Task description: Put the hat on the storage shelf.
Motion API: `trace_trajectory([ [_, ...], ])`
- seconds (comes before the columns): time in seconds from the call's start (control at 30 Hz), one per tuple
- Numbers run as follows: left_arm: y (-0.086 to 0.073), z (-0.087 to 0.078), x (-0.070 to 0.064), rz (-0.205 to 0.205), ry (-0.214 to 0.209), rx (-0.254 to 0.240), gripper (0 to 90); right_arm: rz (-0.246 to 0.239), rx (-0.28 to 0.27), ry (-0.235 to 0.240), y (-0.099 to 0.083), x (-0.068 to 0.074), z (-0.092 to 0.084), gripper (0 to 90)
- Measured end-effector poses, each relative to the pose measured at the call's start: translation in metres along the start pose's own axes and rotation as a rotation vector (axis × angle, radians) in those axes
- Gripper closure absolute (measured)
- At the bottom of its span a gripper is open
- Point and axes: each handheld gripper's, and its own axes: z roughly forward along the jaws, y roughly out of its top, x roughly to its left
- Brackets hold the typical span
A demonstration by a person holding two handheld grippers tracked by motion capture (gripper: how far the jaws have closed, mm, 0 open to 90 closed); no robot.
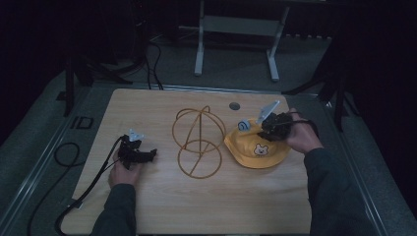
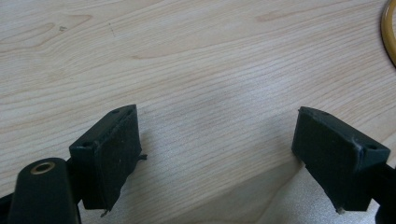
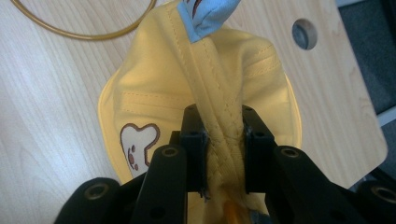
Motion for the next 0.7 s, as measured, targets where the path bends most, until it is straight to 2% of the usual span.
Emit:
trace_trajectory([
  [0.13,0.000,0.000,0.000,0.000,0.000,0.000,15.2,-0.016,-0.023,-0.007,0.004,-0.001,-0.012,75.3],
  [0.37,0.000,0.000,0.000,0.001,0.000,0.000,15.2,-0.067,-0.015,-0.013,0.012,0.003,-0.032,75.3],
  [0.7,0.000,0.000,0.000,0.001,0.000,0.001,15.2,-0.089,-0.031,0.002,0.014,0.003,-0.057,75.3],
])
